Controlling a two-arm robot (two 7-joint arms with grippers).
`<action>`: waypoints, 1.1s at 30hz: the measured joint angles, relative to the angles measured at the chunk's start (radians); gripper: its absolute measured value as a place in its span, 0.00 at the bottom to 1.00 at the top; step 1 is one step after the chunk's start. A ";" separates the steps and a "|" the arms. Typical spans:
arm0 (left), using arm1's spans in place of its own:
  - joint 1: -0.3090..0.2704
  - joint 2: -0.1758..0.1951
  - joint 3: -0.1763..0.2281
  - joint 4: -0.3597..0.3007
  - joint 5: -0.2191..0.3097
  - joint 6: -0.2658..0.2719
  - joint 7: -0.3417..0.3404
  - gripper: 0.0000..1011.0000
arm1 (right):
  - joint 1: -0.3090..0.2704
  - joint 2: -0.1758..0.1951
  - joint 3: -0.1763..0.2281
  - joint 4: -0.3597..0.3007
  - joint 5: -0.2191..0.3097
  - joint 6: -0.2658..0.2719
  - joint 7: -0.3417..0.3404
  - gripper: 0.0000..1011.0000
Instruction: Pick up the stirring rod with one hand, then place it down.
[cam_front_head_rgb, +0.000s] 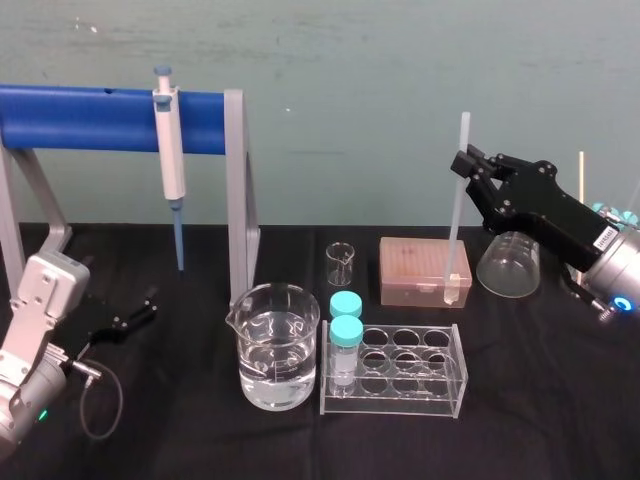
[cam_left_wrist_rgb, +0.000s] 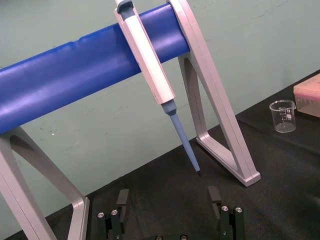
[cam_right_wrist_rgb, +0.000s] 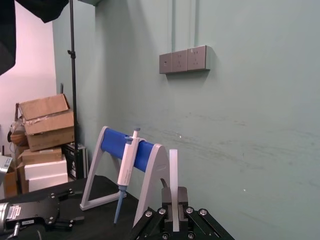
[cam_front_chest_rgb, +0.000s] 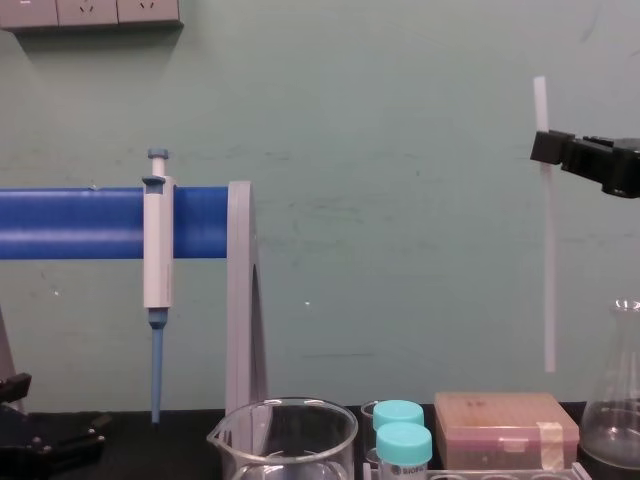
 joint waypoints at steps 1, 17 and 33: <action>0.000 0.000 0.000 0.000 0.000 0.000 0.000 0.99 | 0.002 -0.001 -0.001 0.002 -0.002 0.000 0.001 0.06; 0.000 0.000 0.000 0.000 0.000 0.000 0.000 0.99 | 0.010 -0.012 -0.004 0.016 -0.023 0.004 0.005 0.06; 0.000 0.000 0.000 0.000 0.000 0.000 0.000 0.99 | 0.008 -0.016 -0.001 0.020 -0.026 0.003 0.011 0.06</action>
